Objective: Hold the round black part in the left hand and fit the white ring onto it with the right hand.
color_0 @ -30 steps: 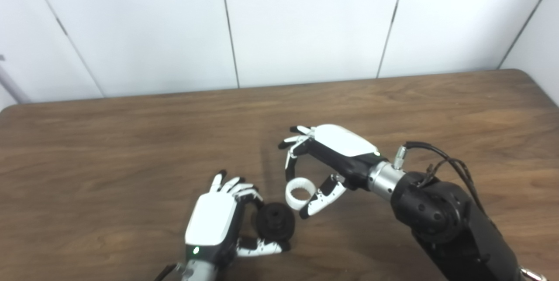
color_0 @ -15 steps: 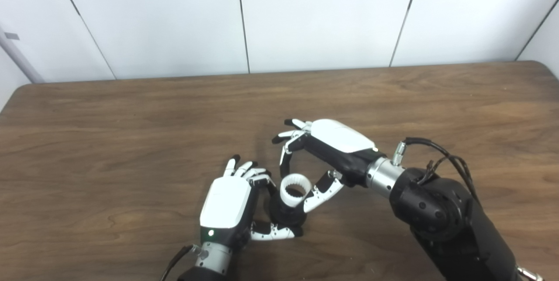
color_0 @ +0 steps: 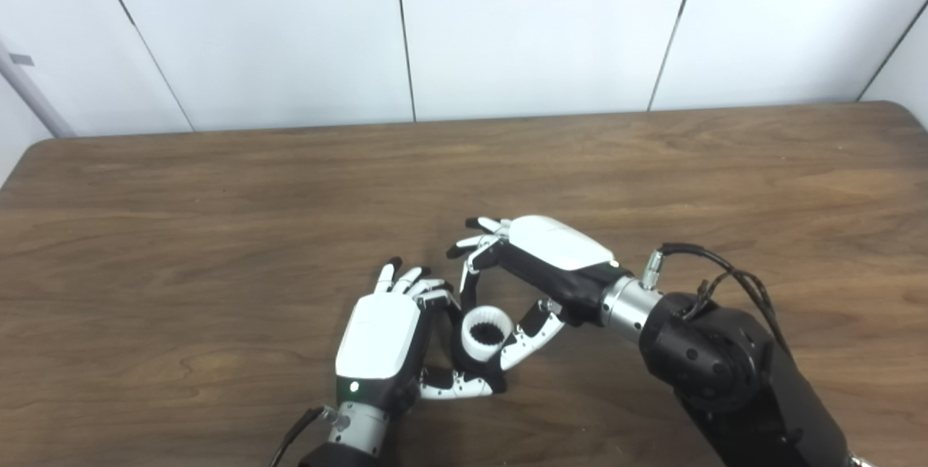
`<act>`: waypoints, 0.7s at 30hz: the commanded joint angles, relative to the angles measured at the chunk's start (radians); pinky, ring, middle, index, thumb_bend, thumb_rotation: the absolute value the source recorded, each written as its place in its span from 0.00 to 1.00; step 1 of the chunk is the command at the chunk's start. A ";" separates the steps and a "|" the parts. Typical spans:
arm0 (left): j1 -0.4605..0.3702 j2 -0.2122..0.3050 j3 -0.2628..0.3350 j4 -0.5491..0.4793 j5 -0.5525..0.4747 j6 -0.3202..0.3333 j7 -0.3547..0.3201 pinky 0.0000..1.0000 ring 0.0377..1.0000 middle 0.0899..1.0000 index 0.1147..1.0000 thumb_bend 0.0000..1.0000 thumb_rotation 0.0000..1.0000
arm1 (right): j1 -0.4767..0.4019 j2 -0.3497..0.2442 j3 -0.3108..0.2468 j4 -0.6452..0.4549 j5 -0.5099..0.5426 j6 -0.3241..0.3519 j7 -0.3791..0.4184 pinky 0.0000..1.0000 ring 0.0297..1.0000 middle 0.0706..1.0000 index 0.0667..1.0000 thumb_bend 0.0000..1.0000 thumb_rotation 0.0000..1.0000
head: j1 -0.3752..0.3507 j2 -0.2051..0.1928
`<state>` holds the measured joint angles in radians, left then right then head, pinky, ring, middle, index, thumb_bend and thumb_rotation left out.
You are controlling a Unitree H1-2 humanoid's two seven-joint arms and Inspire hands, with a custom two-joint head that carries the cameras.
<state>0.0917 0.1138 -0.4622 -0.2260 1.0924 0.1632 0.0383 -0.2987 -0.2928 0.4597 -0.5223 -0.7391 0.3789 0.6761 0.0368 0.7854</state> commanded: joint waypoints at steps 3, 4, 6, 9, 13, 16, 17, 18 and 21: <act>0.011 -0.003 -0.021 0.021 0.000 -0.005 -0.031 1.00 0.87 0.74 0.42 0.52 0.05 | -0.017 0.006 -0.006 -0.015 -0.018 -0.042 -0.026 1.00 1.00 0.85 0.45 0.52 0.13 | -0.001 0.006; 0.011 -0.003 -0.021 0.019 0.000 -0.003 -0.035 1.00 0.88 0.74 0.42 0.52 0.05 | -0.016 0.007 -0.006 -0.014 -0.021 -0.041 -0.024 1.00 1.00 0.85 0.45 0.52 0.13 | -0.001 0.006; 0.012 -0.003 -0.020 0.014 0.000 0.000 -0.042 1.00 0.88 0.74 0.42 0.52 0.05 | -0.012 0.007 -0.008 -0.006 -0.024 -0.049 -0.031 1.00 1.00 0.85 0.45 0.52 0.13 | -0.003 0.007; 0.012 -0.004 -0.021 0.012 0.000 0.000 -0.042 1.00 0.88 0.74 0.42 0.52 0.05 | -0.005 0.007 -0.011 0.007 -0.029 -0.069 -0.046 1.00 1.00 0.84 0.45 0.52 0.13 | -0.006 0.006; 0.013 -0.004 -0.024 0.009 0.005 0.000 -0.045 1.00 0.88 0.73 0.42 0.52 0.05 | 0.003 0.005 -0.013 0.016 -0.031 -0.083 -0.058 1.00 1.00 0.85 0.45 0.52 0.13 | -0.006 0.006; 0.013 -0.004 -0.025 0.007 0.008 0.000 -0.046 1.00 0.88 0.73 0.42 0.52 0.05 | 0.008 0.007 -0.018 0.022 -0.029 -0.090 -0.067 1.00 1.00 0.85 0.45 0.52 0.13 | -0.005 0.008; 0.013 -0.004 -0.025 0.008 0.007 -0.001 -0.045 1.00 0.88 0.73 0.42 0.52 0.05 | 0.009 0.008 -0.020 0.024 -0.028 -0.089 -0.068 1.00 1.00 0.85 0.45 0.52 0.13 | -0.005 0.008; 0.013 -0.004 -0.026 0.008 0.007 -0.001 -0.045 1.00 0.88 0.73 0.42 0.52 0.05 | 0.011 0.010 -0.023 0.027 -0.028 -0.089 -0.071 1.00 1.00 0.85 0.45 0.52 0.13 | -0.005 0.008; 0.013 -0.005 -0.027 0.005 0.010 0.003 -0.051 1.00 0.88 0.73 0.42 0.52 0.05 | 0.014 0.012 -0.028 0.033 -0.026 -0.089 -0.074 1.00 0.99 0.84 0.45 0.52 0.13 | -0.006 0.008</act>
<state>0.0915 0.1125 -0.4659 -0.2257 1.0978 0.1670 0.0369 -0.2685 -0.2850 0.4454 -0.4830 -0.7571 0.3077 0.6254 0.0291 0.7931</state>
